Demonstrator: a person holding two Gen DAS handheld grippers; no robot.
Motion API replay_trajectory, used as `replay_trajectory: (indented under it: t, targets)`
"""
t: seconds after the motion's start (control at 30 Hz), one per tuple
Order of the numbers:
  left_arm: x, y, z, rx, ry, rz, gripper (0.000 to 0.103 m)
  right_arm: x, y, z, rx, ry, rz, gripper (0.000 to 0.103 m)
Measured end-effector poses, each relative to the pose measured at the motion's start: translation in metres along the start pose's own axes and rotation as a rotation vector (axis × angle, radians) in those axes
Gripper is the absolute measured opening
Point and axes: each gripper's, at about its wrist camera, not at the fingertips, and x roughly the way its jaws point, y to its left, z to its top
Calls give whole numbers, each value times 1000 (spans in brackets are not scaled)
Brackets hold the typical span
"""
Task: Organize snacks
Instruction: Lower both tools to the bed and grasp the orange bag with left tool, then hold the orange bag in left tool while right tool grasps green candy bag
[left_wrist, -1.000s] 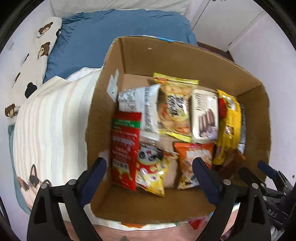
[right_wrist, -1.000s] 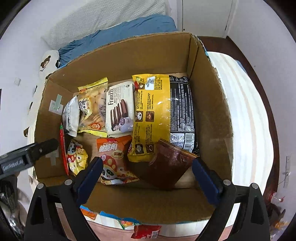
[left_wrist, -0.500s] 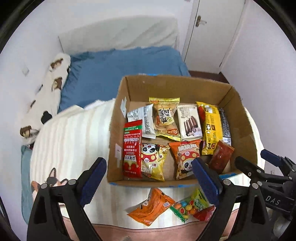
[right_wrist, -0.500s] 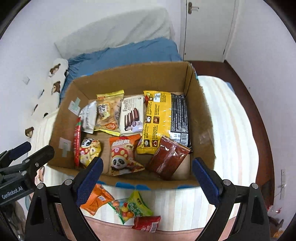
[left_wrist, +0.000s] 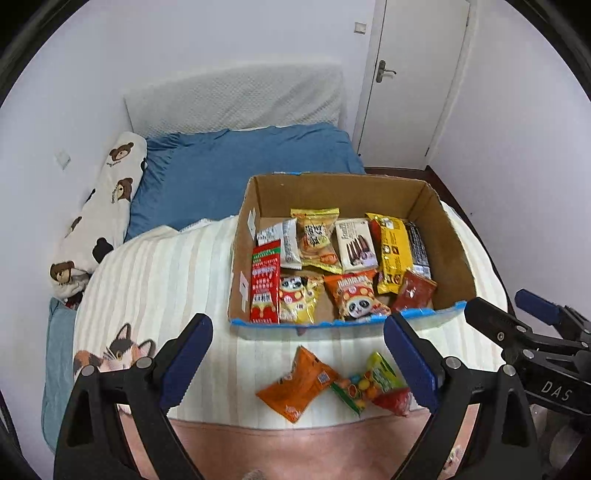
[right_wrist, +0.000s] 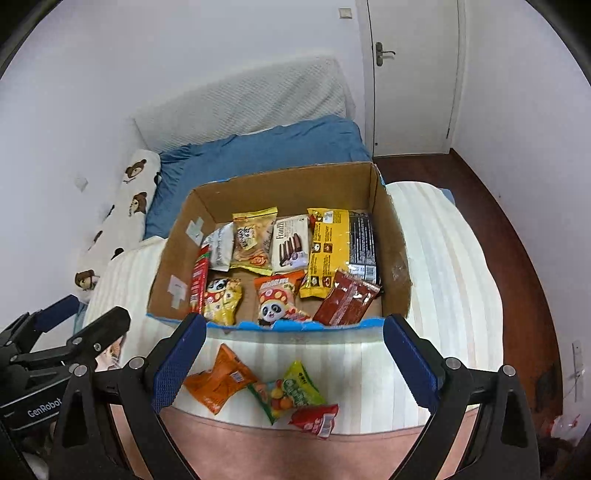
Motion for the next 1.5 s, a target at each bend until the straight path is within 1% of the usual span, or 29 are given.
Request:
replay_trajectory:
  t: [0.1, 0.17, 0.27, 0.37, 0.4, 0.47, 0.5, 0.57, 0.6, 0.63, 0.77, 0.8, 0.83, 0.87, 0.93, 1.03, 1.1, 1.13, 1.2, 1.23, 1.37, 1.4, 1.5]
  targets:
    - [-4, 2, -12, 0, 8, -1, 95, -3, -2, -13, 13, 18, 17, 99]
    - [-4, 3, -23, 2, 15, 10, 95, 1, -6, -26, 32, 49, 29, 99]
    - [12, 5, -44, 24, 60, 37, 95, 20, -19, -49, 82, 122, 47, 99]
    - [46, 2, -64, 71, 152, 58, 95, 49, -38, -75, 188, 214, 83, 99]
    - [63, -1, -71, 107, 189, 75, 95, 57, -43, -84, 230, 240, 103, 99]
    - [92, -7, -81, 169, 249, 98, 95, 75, -55, -102, 337, 285, 173, 99]
    - [110, -10, -87, 206, 292, 101, 95, 81, -59, -110, 381, 300, 198, 98]
    - [137, -17, -95, 255, 353, 82, 95, 94, -66, -125, 456, 326, 236, 92]
    - [151, -21, -98, 290, 378, 78, 95, 97, -66, -129, 470, 334, 244, 86]
    - [163, -26, -99, 324, 395, 85, 95, 100, -67, -133, 485, 339, 250, 82]
    - [197, -39, -101, 422, 428, 93, 94, 106, -63, -140, 516, 343, 276, 81]
    - [201, -40, -100, 416, 437, 80, 90, 109, -60, -139, 525, 345, 291, 81]
    - [206, -35, -100, 372, 461, 52, 65, 111, -58, -139, 533, 347, 300, 81]
    - [211, -25, -99, 293, 499, 23, 58, 113, -55, -138, 540, 348, 308, 81]
    - [212, -6, -101, 148, 532, -37, 58, 122, -48, -134, 550, 353, 329, 81]
    - [209, 22, -113, -24, 576, -81, 58, 146, -40, -131, 587, 381, 346, 81]
    - [207, 40, -123, -140, 596, -91, 58, 162, -35, -131, 615, 411, 362, 81]
    - [205, 47, -129, -186, 600, -104, 58, 169, -33, -131, 616, 421, 341, 81]
    - [203, 57, -138, -242, 603, -114, 58, 176, -30, -127, 602, 415, 292, 80]
    - [203, 59, -140, -255, 602, -119, 58, 180, -26, -121, 577, 412, 261, 80]
    - [205, 64, -145, -265, 600, -125, 60, 188, -10, -106, 485, 425, 170, 80]
    - [206, 67, -146, -269, 600, -124, 59, 189, -7, -105, 473, 435, 157, 80]
    - [205, 78, -140, -275, 590, -130, 59, 188, -7, -112, 476, 453, 152, 80]
